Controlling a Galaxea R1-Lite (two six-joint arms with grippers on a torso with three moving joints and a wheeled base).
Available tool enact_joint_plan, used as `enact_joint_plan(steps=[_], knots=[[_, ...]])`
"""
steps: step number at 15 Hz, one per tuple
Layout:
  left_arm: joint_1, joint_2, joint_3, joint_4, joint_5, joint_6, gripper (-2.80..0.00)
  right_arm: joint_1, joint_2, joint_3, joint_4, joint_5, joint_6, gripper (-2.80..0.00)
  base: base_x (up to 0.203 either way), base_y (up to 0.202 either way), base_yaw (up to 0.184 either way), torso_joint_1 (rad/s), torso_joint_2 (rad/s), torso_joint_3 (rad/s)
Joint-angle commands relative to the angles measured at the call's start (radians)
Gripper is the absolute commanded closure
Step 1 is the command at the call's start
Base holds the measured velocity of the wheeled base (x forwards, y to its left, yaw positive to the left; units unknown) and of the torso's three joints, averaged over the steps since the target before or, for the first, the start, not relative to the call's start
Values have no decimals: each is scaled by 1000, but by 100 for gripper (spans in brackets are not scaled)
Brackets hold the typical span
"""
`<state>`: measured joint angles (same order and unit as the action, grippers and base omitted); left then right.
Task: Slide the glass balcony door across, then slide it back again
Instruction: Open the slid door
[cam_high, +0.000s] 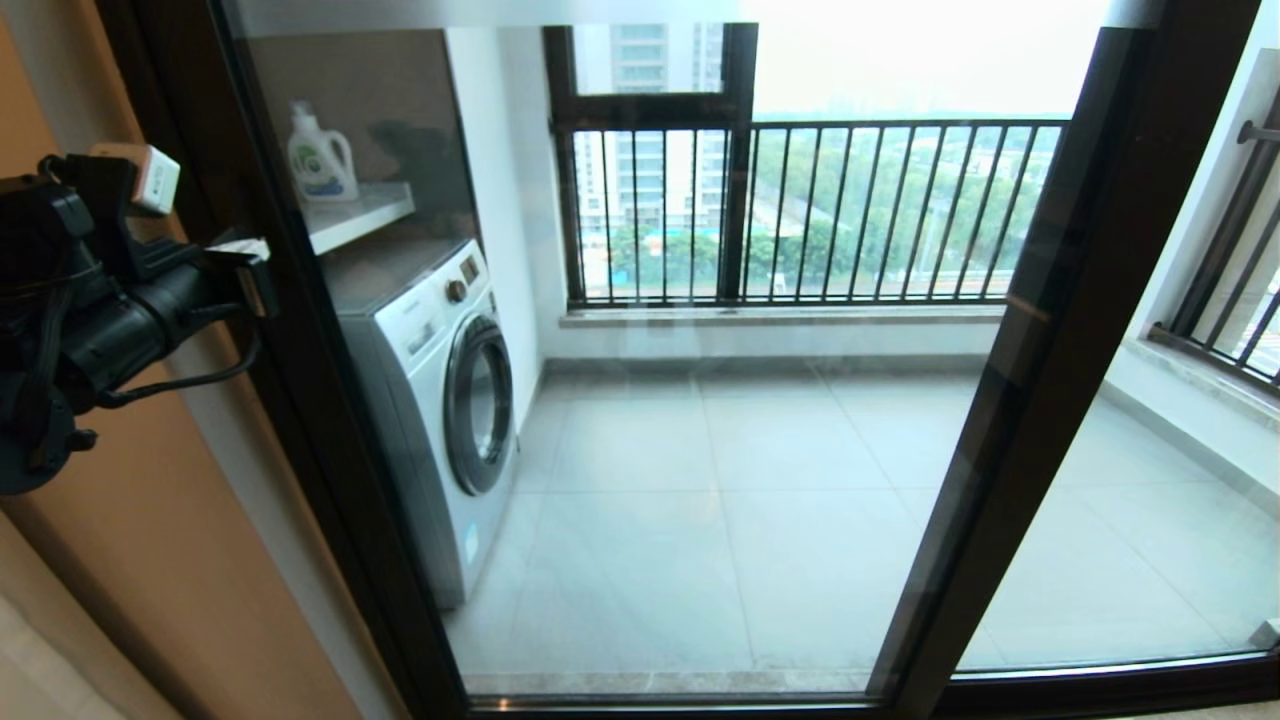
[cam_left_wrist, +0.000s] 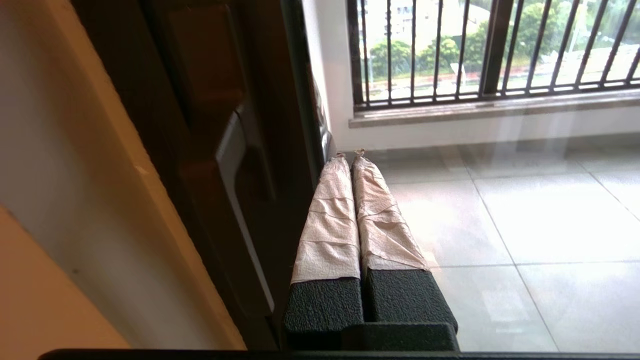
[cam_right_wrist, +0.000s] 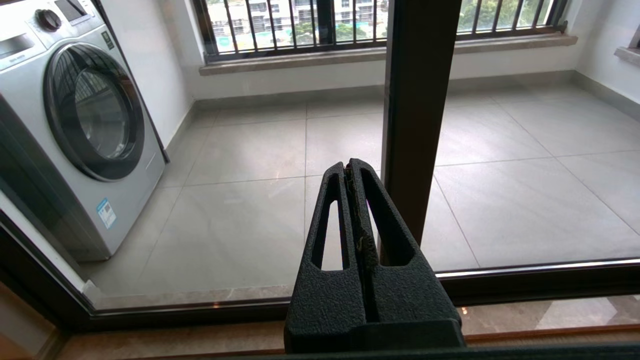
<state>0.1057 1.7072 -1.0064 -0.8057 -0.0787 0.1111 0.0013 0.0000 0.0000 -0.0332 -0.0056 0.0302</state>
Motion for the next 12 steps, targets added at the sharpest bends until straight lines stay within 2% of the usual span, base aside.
enact_joint_plan(steps=[1,6,12], knots=[[33,-21,-40,3,-2,1,0,0,0,12,-1,-1,0,0,0,0,0,0,0,0],[133,52,-144,35,-22,-1,0,0,0,12,-1,-1,0,0,0,0,0,0,0,0],[194,151,-187,35,-27,2,0,0,0,12,-1,-1,0,0,0,0,0,0,0,0]])
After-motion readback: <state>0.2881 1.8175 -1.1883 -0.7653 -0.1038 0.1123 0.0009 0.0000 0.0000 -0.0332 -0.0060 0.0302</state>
